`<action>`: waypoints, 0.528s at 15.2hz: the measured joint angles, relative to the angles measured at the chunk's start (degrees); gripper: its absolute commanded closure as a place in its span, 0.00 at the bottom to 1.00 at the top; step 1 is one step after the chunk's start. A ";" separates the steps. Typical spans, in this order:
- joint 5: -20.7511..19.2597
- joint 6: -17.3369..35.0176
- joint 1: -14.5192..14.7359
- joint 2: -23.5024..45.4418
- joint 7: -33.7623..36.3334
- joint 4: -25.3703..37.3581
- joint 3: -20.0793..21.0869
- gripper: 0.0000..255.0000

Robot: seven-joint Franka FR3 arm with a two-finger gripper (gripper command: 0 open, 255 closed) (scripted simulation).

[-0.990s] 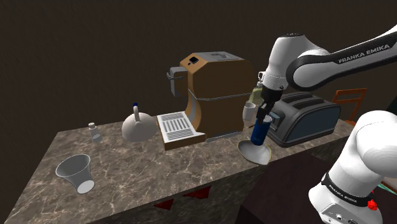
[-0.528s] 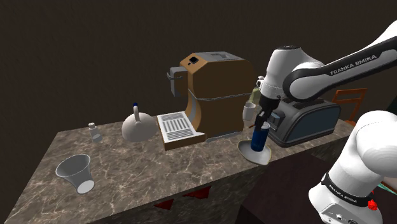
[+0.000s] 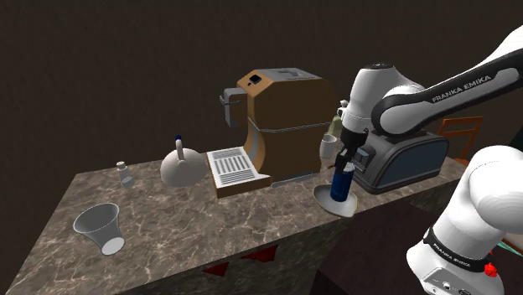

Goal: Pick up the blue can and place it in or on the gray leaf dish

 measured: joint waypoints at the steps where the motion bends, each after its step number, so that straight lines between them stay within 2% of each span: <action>1: 0.00 0.00 0.00 0.00 0.00 0.01 0.00 0.00; 6: 0.00 0.01 0.00 -0.01 0.00 0.01 0.00 0.00; 8: 0.46 -2.89 0.40 -1.58 0.19 1.38 0.38 0.00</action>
